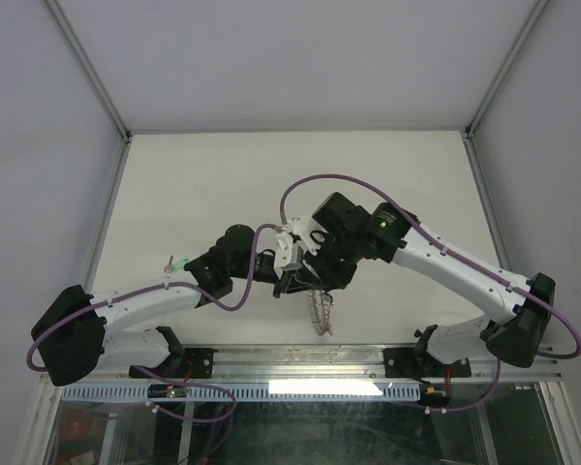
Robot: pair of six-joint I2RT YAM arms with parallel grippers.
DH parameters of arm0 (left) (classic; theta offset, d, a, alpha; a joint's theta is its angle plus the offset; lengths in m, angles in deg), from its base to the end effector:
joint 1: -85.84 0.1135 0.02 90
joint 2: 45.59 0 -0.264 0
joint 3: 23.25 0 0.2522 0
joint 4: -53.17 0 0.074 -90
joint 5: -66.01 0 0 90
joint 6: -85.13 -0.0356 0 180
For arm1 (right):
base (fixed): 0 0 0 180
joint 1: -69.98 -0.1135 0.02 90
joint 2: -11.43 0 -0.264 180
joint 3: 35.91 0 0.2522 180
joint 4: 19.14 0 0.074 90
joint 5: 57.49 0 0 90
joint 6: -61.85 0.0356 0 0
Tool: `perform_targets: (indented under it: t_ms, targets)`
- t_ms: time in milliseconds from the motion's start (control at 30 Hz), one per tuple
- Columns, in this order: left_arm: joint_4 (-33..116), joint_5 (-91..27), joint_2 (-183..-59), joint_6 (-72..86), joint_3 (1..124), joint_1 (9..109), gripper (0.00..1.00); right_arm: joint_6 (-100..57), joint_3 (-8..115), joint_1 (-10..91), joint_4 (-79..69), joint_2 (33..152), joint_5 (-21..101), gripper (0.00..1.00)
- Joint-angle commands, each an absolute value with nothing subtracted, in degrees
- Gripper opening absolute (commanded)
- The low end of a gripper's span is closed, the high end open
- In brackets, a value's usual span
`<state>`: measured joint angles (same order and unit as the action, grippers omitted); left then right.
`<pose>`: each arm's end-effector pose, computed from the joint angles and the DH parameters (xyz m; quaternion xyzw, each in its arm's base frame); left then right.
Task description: Put the keys on the keyring
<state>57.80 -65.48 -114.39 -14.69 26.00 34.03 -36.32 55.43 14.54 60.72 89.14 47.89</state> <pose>0.1419 -0.2185 0.2493 0.5652 0.5263 -0.4664 0.4314 0.1355 0.2134 0.3317 -0.5345 0.8096 0.2018 0.1345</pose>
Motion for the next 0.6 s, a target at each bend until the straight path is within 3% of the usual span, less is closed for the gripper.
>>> perform_targets:
  t_ms: [0, 233, 467, 567]
  targets:
    - [58.2, -67.1, -114.9, -15.2, 28.6, 33.3, 0.03, -36.9, 57.6, 13.6, 56.4, 86.0, 48.5, 0.00]
    - [57.2, -64.8, -114.4, -15.5, 28.5, 33.4, 0.00, -36.7, 56.7, 13.6, 54.8, 84.1, 48.1, 0.02]
    - [64.0, -57.6, -110.6, -10.6, 23.7, 33.4, 0.00, -32.8, 52.3, 15.6, 47.8, 76.9, 45.3, 0.32]
    - [67.8, -54.9, -109.2, -7.9, 20.9, 33.3, 0.00, -30.2, 50.5, 20.9, 44.0, 74.1, 47.8, 0.37]
